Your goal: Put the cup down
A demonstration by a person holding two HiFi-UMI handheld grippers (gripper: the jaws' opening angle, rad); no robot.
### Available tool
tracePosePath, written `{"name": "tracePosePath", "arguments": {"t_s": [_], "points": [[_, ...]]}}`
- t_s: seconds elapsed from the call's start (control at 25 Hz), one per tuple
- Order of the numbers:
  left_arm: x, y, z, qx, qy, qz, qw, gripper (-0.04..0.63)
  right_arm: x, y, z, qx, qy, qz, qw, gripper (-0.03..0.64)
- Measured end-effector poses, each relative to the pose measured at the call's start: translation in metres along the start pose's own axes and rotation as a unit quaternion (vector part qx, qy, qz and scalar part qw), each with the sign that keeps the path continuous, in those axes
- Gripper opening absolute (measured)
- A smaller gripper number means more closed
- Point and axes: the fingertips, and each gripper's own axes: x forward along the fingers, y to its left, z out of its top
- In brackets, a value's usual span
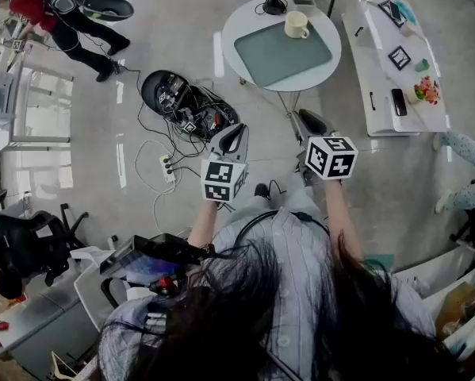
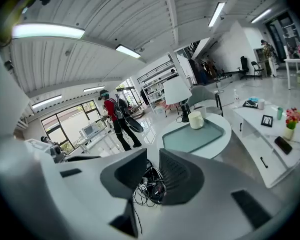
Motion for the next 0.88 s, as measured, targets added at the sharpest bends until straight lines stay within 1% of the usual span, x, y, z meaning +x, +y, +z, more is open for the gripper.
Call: {"name": "tracePosePath", "arguments": {"t_s": [0.28,0.48,0.68,0.88], "points": [[-0.009,-0.019,-0.024,-0.015,0.010,-0.033,0.9993,0.023,-0.024,0.014,-0.017,-0.001,-0.001,-0.021,1.000,0.089],[-0.005,-0.037,-0.025,-0.009,0.006,-0.046,0.9989,0.023,-0.037,0.009,-0.026,-0.007,0.001,-0.025,1.000,0.086],[-0.017,-0.054,-0.010,-0.004,-0.015,-0.032,0.9994,0.023,-0.059,0.011,-0.029,-0.018,-0.001,-0.016,1.000,0.084],[-0.029,-0.077,-0.001,-0.006,-0.030,-0.012,0.9995,0.023,-0.083,0.013,-0.025,-0.038,-0.004,0.006,0.999,0.080]]}}
